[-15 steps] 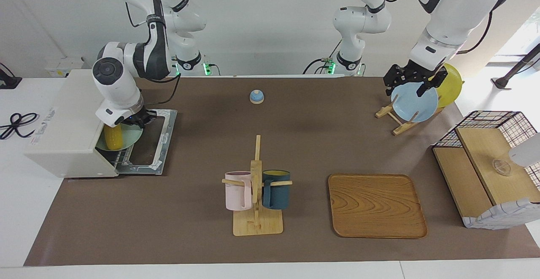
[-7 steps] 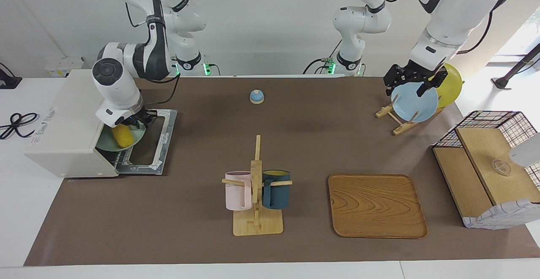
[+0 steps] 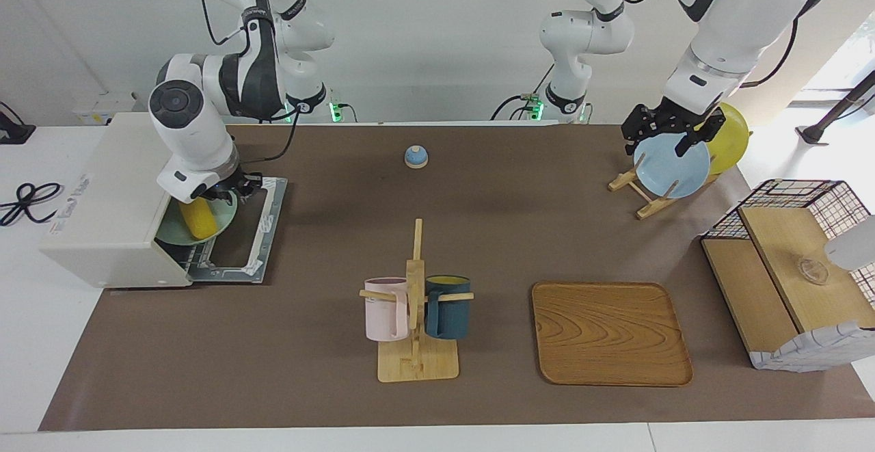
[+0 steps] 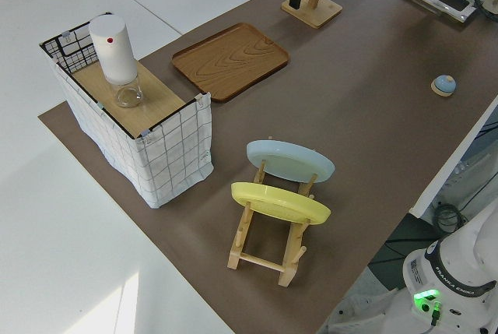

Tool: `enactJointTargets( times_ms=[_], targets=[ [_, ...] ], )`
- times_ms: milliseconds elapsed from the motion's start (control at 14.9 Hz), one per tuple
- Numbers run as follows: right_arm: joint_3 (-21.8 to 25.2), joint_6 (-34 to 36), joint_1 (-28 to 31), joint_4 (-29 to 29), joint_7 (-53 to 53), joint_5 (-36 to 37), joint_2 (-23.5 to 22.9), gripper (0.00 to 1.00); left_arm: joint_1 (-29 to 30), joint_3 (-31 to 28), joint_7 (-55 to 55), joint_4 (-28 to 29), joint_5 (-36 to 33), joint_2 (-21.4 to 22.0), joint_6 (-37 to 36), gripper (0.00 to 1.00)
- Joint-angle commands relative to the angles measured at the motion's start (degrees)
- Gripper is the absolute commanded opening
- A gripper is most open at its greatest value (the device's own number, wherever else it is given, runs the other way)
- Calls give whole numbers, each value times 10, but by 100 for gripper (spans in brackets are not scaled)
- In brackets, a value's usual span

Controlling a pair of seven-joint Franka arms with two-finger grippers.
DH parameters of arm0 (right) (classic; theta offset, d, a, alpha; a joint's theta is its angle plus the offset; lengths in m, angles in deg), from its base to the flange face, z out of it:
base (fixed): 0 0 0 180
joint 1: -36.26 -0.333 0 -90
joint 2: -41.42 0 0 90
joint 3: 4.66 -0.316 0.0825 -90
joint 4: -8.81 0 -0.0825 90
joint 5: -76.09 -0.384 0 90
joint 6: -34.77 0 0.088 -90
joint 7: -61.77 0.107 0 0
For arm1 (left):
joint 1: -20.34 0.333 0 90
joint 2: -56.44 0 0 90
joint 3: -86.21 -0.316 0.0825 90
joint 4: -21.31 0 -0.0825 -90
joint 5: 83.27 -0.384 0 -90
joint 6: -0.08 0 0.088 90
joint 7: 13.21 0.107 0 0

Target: Put corn in oven

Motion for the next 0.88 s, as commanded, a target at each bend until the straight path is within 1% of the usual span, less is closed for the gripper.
enactJointTargets(
  times_ms=[0, 67, 202, 269, 337, 471, 808],
  targets=[
    [-3, -79, -23, -47, 35, -25, 0, 0, -2, -2, -3, 2, -12, 2, -6, 100],
    [-3, -109, -40, -73, 66, -26, 7, 0, -2, -2, -3, 2, -12, 2, -6, 100],
    [-3, -174, -53, -110, 119, -26, -1, 0, -2, -2, -3, 2, -12, 2, -6, 100],
    [-3, -203, -66, -124, 132, -26, -3, 0, -2, -2, -3, 2, -12, 2, -6, 100],
    [-3, -217, -68, -129, 135, -26, -14, 0, -2, -2, -3, 2, -12, 2, -6, 100],
    [-3, -232, -57, -129, 132, -26, -35, 0, -2, -2, -3, 2, -12, 3, -6, 100],
    [-2, -244, -46, -134, 126, -26, -52, 0, -2, -2, -3, 2, -12, 2, -6, 100]
  ],
)
